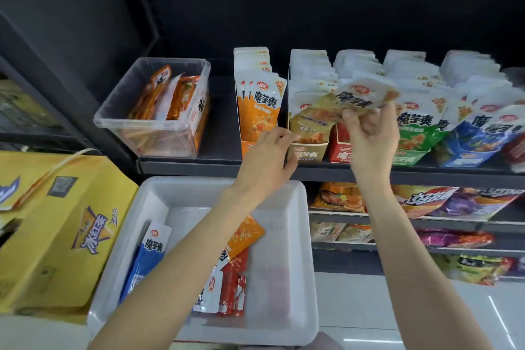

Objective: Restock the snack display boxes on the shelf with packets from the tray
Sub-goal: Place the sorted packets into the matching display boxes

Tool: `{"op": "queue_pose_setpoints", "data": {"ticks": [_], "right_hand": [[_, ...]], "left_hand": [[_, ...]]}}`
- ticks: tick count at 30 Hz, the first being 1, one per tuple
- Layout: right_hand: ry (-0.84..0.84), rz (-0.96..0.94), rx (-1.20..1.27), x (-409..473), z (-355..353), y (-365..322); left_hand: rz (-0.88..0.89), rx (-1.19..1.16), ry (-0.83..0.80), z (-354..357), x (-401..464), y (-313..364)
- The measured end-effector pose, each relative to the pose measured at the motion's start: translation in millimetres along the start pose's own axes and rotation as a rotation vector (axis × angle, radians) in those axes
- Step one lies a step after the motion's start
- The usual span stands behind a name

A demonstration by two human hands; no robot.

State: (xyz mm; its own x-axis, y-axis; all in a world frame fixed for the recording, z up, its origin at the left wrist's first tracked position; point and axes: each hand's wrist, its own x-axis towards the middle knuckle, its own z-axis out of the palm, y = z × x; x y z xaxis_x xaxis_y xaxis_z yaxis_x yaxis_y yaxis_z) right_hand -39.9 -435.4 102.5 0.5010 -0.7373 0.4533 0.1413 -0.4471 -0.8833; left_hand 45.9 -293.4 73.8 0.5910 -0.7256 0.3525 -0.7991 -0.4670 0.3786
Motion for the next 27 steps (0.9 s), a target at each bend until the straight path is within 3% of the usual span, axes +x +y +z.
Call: {"op": "queue_pose_setpoints", "data": {"ticks": [10, 13, 18, 22, 24, 27], "right_hand": [[-0.135, -0.326, -0.525, -4, 10, 30], [-0.188, -0.279, -0.635, -8, 17, 35], [-0.026, -0.141, -0.512, -22, 17, 33], [0.097, -0.128, -0.326, -61, 8, 24], [-0.002, -0.131, -0.313, -86, 11, 23], [-0.427, -0.099, -0.364, -117, 30, 35]], "left_hand": [[0.066, 0.104, 0.054, 5, -2, -6], [0.066, 0.104, 0.050, 7, -2, -9], [0.076, 0.058, 0.072, 5, -10, -13], [0.009, -0.107, 0.279, -3, -42, -24], [-0.043, -0.195, 0.347, -3, -71, -40], [-0.204, -0.207, 0.261, 3, -121, -79]]}}
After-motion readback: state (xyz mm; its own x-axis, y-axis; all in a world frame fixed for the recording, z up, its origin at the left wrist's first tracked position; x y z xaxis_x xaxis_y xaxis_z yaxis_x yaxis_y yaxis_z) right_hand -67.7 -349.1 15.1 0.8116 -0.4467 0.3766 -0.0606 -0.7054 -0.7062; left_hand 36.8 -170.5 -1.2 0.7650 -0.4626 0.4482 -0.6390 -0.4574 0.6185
